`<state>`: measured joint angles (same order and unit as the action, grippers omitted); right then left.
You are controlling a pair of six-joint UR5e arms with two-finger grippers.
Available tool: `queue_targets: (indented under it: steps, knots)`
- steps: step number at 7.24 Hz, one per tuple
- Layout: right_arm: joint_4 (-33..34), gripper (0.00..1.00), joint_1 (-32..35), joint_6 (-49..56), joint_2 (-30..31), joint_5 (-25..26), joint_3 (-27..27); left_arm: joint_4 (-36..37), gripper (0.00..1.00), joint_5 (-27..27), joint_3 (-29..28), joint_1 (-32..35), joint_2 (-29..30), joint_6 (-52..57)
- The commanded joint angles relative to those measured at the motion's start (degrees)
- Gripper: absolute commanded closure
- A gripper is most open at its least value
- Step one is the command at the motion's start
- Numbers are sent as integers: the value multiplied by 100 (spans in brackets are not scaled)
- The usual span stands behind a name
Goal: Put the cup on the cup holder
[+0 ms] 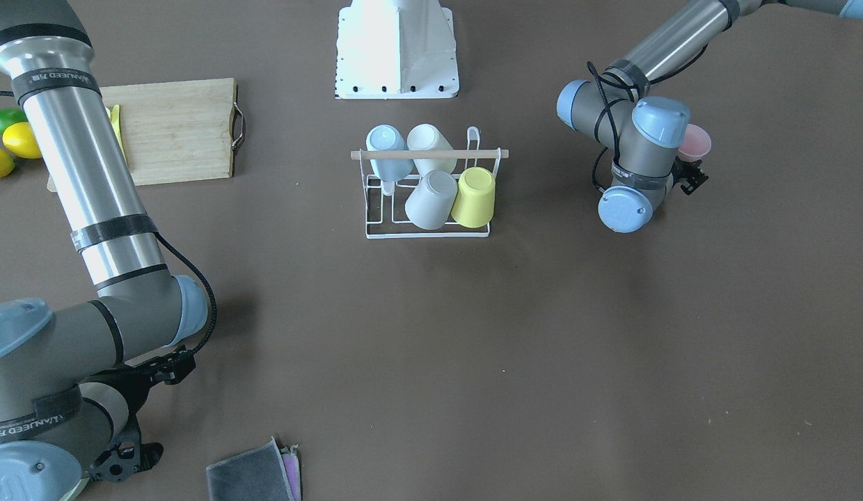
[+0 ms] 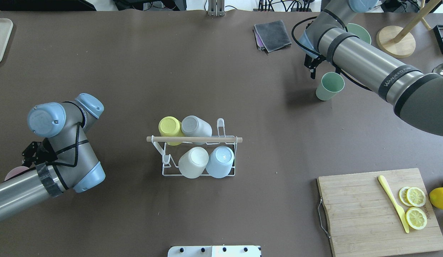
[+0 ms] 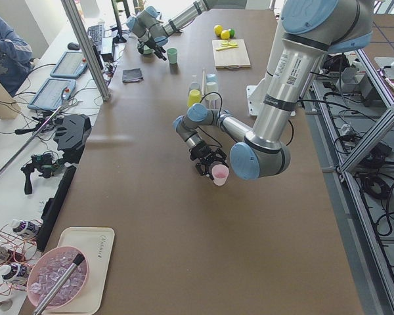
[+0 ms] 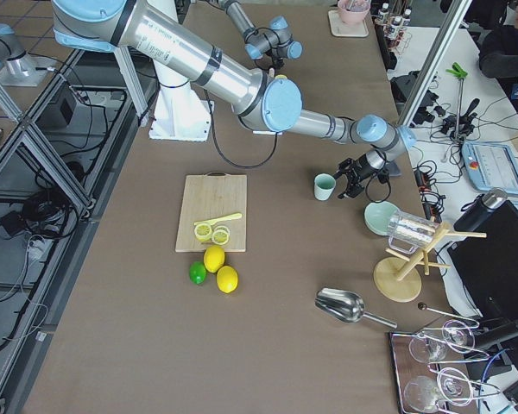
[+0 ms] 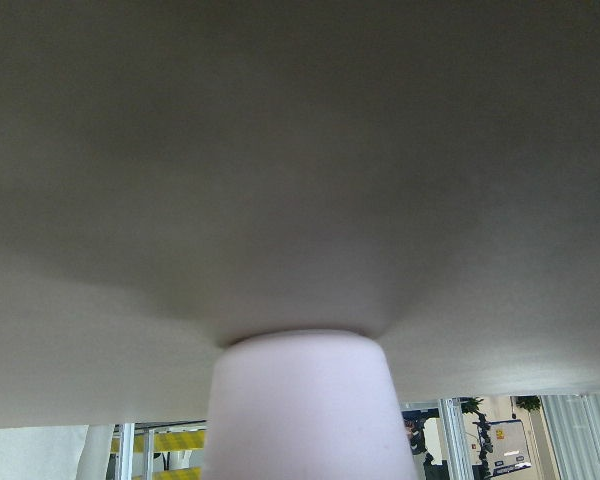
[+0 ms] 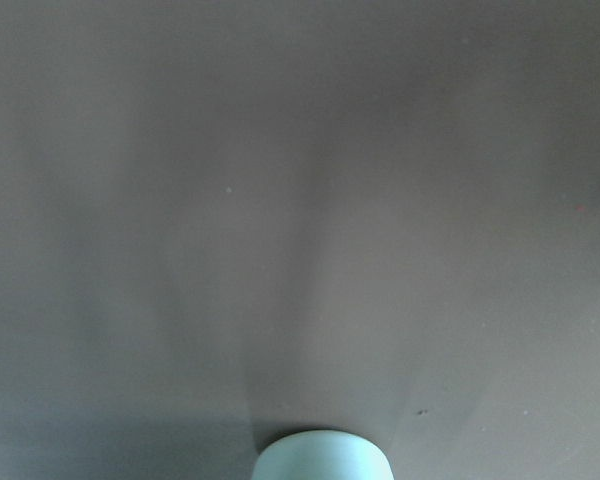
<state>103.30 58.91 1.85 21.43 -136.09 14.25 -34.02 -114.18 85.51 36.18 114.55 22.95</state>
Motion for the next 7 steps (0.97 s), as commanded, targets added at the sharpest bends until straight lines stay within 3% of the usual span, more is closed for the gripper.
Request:
queue_targets:
  steps: [1,5,7]
  knots:
    - [-3,0,-37,61,-182,30,-379,10,3,10,-43,-215,-20,-10]
    - [-11,0,-169,52,-271,-5,-704,132,3,10,202,-243,-2,7]
    - [-3,0,-186,9,-262,-57,-819,246,3,19,780,-234,-370,7]
